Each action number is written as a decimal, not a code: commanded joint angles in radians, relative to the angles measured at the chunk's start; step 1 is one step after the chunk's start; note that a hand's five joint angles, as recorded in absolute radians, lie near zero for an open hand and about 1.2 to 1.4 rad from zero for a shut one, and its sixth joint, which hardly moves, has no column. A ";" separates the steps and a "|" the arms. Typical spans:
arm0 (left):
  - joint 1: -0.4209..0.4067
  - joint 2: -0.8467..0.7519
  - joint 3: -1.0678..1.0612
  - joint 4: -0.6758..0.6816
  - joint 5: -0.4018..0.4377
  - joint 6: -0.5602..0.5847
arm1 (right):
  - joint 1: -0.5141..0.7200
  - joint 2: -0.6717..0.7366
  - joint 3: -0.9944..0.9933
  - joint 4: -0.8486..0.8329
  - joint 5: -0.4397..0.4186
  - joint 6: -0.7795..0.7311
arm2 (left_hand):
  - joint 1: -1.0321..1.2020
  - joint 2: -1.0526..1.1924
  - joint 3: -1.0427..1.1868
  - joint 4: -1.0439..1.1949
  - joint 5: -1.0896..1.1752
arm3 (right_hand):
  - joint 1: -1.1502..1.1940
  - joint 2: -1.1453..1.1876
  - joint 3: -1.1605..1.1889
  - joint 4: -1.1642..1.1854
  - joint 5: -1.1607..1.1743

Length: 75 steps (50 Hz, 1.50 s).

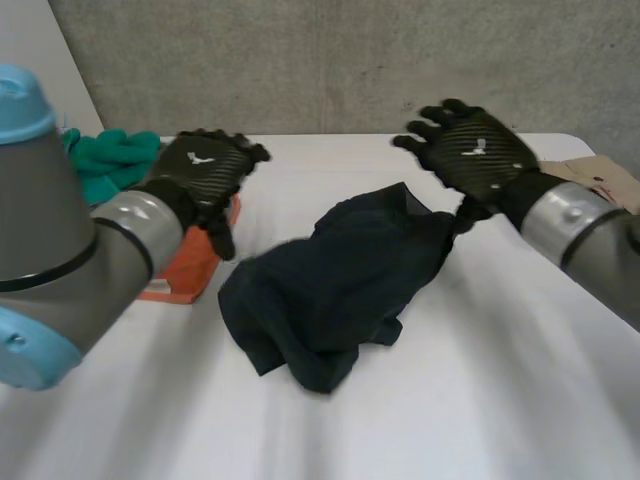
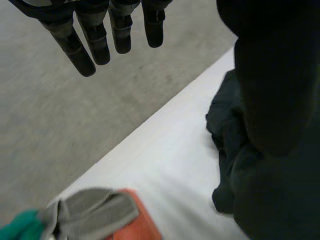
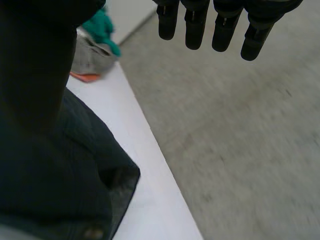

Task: Fold the laundry.

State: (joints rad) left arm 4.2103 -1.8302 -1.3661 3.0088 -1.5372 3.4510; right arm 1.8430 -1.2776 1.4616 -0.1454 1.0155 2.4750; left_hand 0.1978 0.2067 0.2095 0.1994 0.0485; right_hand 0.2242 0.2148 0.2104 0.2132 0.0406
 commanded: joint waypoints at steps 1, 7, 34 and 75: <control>0.053 0.052 -0.158 -0.039 -0.005 -0.275 | 0.088 0.212 -0.275 0.268 -0.002 -0.230 | -0.023 -0.032 -0.035 -0.025 -0.048 | -0.050 -0.040 -0.036 -0.039 -0.041; 0.063 -0.023 -0.194 -0.042 0.022 -0.365 | 0.133 0.380 -0.463 0.435 0.032 -0.349 | -0.023 -0.032 -0.035 -0.025 -0.048 | -0.050 -0.040 -0.036 -0.039 -0.041; 0.030 -0.054 0.267 -0.191 -0.027 -0.391 | 0.087 0.185 -0.446 0.250 0.235 0.055 | 1.198 1.190 1.187 1.197 1.173 | 1.172 1.181 1.186 1.183 1.181; 0.100 -0.723 1.171 -0.153 0.029 -0.089 | 0.182 0.292 -0.553 0.013 0.497 0.412 | 1.198 1.190 1.187 1.197 1.173 | 1.172 1.181 1.186 1.183 1.181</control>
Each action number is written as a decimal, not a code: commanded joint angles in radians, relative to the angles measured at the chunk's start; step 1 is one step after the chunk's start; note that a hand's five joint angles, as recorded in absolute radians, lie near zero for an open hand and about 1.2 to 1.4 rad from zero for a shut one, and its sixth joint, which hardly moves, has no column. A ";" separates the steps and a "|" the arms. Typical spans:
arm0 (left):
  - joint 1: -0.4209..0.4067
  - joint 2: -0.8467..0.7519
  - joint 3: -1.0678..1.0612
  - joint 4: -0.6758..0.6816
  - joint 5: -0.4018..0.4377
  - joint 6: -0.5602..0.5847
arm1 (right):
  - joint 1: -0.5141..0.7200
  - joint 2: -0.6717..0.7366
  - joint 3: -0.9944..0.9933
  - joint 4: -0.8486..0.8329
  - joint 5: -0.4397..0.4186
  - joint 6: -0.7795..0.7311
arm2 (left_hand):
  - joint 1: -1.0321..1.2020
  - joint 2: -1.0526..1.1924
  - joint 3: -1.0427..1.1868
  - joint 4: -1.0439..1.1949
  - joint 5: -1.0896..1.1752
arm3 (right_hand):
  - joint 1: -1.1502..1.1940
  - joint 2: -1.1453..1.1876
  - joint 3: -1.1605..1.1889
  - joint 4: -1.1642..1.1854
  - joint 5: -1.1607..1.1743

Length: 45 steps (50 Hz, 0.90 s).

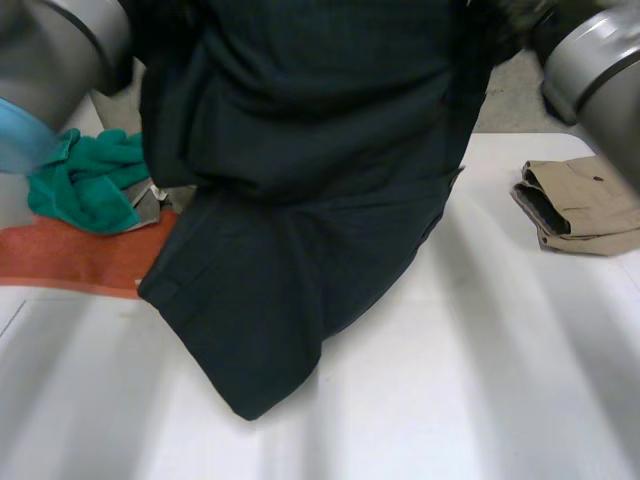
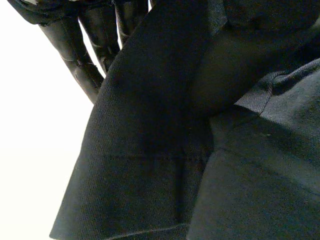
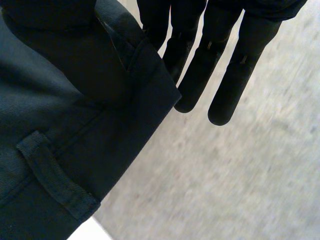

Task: Fold the laundry.

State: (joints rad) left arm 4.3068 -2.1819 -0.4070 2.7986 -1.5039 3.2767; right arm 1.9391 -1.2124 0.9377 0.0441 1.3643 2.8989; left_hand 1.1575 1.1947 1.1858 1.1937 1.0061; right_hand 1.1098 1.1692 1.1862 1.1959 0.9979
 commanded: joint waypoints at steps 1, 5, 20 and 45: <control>0.004 -0.404 0.233 0.064 -0.015 0.095 | 0.099 0.253 -0.028 -0.219 0.168 -0.013 | 0.239 0.202 0.211 0.203 0.216 | 0.286 0.227 0.210 0.200 0.224; 0.014 -0.525 0.324 0.116 -0.093 0.138 | 0.138 0.372 0.004 -0.484 0.248 -0.021 | 0.239 0.202 0.211 0.203 0.216 | 0.286 0.227 0.210 0.200 0.224; 0.071 -0.270 -0.016 0.288 -0.251 0.152 | 0.126 0.398 0.015 -0.609 0.285 -0.147 | -0.983 -1.020 -1.011 -1.019 -1.006 | -0.935 -0.995 -1.012 -1.021 -0.998; -0.174 0.369 -1.113 0.047 0.045 0.247 | -0.084 0.030 0.459 0.270 -0.209 -0.337 | -0.586 -0.624 -0.615 -0.623 -0.610 | -0.299 -0.358 -0.375 -0.385 -0.361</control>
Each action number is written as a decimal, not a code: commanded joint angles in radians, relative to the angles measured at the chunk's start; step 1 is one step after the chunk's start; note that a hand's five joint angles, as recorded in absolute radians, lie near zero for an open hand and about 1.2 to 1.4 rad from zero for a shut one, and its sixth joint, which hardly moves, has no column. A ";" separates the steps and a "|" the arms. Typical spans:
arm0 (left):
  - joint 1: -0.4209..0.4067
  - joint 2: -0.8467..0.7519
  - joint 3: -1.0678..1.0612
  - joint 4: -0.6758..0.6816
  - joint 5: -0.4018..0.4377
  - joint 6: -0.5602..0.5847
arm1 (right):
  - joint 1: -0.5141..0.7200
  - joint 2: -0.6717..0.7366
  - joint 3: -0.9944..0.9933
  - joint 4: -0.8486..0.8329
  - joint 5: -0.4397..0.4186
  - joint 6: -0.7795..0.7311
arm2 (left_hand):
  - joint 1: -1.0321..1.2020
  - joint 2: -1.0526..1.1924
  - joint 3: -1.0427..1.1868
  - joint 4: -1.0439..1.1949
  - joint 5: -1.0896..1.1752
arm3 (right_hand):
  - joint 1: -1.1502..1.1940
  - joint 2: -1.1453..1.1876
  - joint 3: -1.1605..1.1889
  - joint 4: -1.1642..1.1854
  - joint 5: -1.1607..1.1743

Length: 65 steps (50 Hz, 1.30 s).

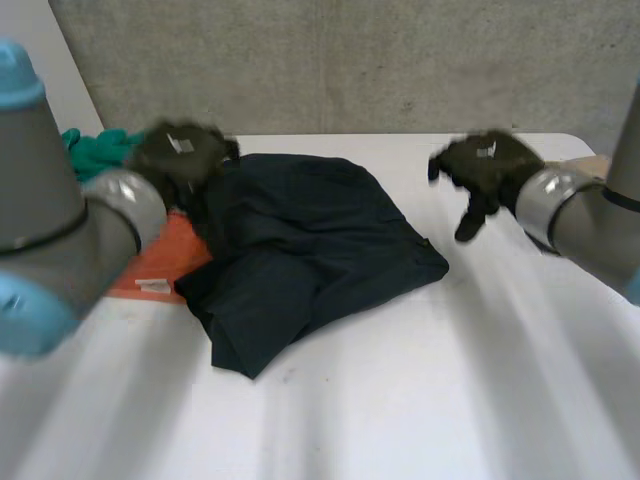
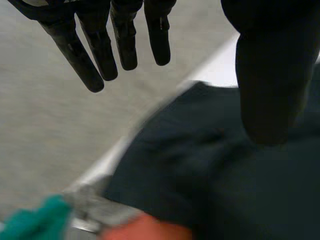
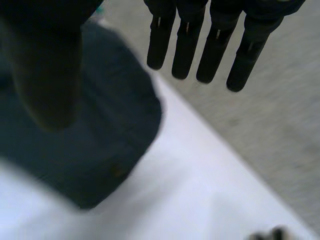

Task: Fold the laundry.

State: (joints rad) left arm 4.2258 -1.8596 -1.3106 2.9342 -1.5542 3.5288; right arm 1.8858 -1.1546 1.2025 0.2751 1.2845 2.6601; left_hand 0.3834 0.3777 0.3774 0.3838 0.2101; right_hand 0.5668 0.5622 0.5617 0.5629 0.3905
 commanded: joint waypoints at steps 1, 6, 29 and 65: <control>-0.102 0.042 -0.229 -0.095 0.103 -0.007 | -0.031 -0.028 0.216 0.038 -0.139 -0.110 | 0.243 0.249 0.249 0.243 0.242 | 0.265 0.270 0.270 0.269 0.267; -0.142 -0.016 -0.294 -0.101 0.105 -0.007 | -0.022 0.015 0.298 0.007 -0.163 -0.160 | 0.358 0.364 0.364 0.358 0.357 | 0.339 0.343 0.344 0.343 0.341; -0.035 -0.271 -0.116 0.249 -0.147 0.077 | 0.147 0.343 0.103 -0.563 0.028 -0.025 | 0.048 0.053 0.053 0.047 0.046 | -0.107 -0.103 -0.102 -0.103 -0.105; 0.039 -0.081 0.063 0.149 -0.138 0.139 | 0.173 0.212 -0.089 -0.604 0.253 -0.006 | 1.013 1.019 1.019 1.012 1.012 | 0.829 0.834 0.835 0.833 0.831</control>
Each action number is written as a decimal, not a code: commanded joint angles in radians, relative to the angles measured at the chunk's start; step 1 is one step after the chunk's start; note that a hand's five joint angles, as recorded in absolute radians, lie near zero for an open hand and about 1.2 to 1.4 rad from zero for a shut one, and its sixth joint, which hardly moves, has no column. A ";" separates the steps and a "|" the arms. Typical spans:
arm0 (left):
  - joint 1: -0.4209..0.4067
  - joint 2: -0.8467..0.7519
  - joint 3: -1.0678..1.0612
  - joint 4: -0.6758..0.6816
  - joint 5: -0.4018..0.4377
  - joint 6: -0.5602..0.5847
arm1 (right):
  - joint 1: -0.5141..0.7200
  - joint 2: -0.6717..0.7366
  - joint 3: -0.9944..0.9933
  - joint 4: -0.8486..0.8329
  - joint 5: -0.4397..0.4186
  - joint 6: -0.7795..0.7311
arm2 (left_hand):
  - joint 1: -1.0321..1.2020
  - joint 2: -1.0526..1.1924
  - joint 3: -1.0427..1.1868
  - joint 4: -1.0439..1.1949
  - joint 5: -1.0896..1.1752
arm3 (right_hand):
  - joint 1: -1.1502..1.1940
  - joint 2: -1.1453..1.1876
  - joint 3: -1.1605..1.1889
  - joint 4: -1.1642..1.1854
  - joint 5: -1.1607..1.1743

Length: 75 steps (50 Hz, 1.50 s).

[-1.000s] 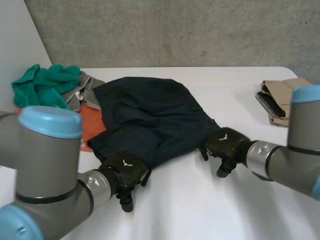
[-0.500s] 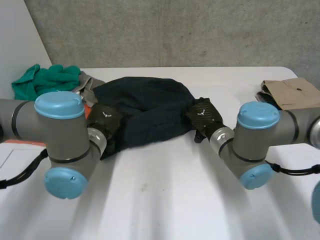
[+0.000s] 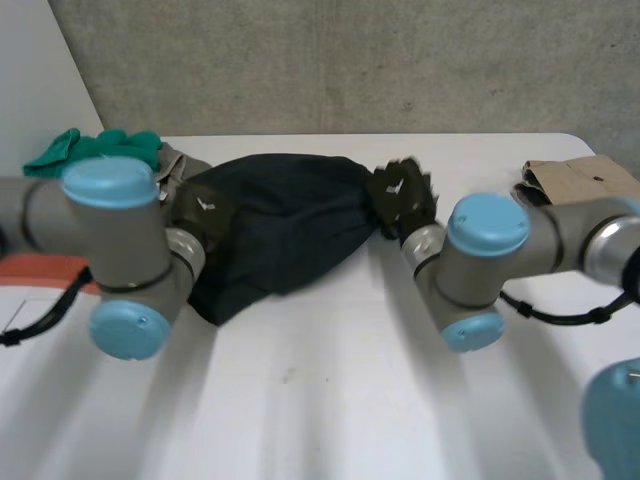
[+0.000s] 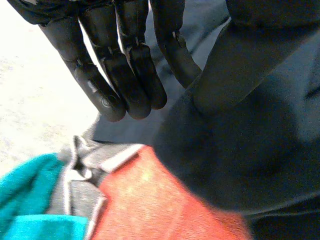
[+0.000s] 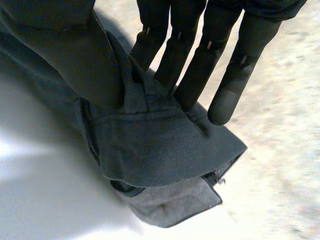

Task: Fold the laundry.

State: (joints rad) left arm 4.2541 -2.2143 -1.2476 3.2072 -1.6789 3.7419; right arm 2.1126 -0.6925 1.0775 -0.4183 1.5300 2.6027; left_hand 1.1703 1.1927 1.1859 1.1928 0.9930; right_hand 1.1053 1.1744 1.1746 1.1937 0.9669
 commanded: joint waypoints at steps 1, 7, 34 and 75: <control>0.010 0.312 0.002 -0.136 -0.010 -0.092 | -0.062 -0.286 0.036 0.113 -0.001 0.057 | 0.226 0.204 0.210 0.203 0.229 | 0.291 0.222 0.222 0.203 0.255; 0.029 0.569 0.068 -0.220 0.088 -0.209 | -0.126 -0.487 -0.062 0.326 -0.114 0.092 | 0.226 0.204 0.210 0.203 0.229 | 0.291 0.222 0.222 0.203 0.255; 0.016 0.061 0.353 -0.188 0.070 -0.266 | -0.140 -0.328 -0.168 0.574 -0.122 -0.018 | 0.226 0.204 0.210 0.203 0.229 | 0.291 0.222 0.222 0.203 0.255; -0.017 0.107 -0.044 0.122 0.177 -0.330 | -0.227 -0.390 0.444 0.067 -0.111 -0.038 | 0.226 0.204 0.210 0.203 0.229 | 0.291 0.222 0.222 0.203 0.255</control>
State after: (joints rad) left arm 4.2499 -2.1228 -1.1696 3.3647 -1.5396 3.3838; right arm 1.9001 -1.0610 1.3884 -0.4045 1.4214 2.6201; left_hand 1.1703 1.1969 1.1890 1.1941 0.9930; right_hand 1.1409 1.1804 1.1886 1.1991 1.0188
